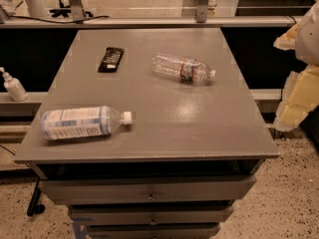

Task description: Move rxbar chocolate near blue plastic bottle

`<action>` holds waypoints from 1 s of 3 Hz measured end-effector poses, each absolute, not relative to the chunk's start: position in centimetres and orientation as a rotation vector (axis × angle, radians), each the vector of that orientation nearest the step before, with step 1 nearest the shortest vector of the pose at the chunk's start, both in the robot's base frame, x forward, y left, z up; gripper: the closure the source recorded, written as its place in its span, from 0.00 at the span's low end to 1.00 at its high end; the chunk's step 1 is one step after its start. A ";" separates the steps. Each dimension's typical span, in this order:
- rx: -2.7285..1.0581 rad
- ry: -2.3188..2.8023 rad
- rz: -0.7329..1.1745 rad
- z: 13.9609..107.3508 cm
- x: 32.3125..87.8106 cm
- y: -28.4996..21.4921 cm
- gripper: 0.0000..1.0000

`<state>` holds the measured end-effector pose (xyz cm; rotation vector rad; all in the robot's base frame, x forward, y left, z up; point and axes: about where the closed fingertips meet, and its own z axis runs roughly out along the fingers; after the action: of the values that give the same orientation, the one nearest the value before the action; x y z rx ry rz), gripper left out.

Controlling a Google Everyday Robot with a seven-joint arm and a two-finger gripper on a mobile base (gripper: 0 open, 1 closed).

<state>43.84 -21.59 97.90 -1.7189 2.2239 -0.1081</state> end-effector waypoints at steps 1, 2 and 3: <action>-1.719 2.220 -0.112 98.0 43.9 -21.5 0.00; -1.787 2.093 -0.120 97.8 46.6 -19.4 0.00; -1.896 1.913 -0.130 96.8 50.7 -15.5 0.00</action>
Offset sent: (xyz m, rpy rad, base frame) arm 0.0724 0.0582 -0.0083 0.0370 -0.1380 0.2558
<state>50.72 -15.49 96.79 -1.8959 1.9125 -0.1300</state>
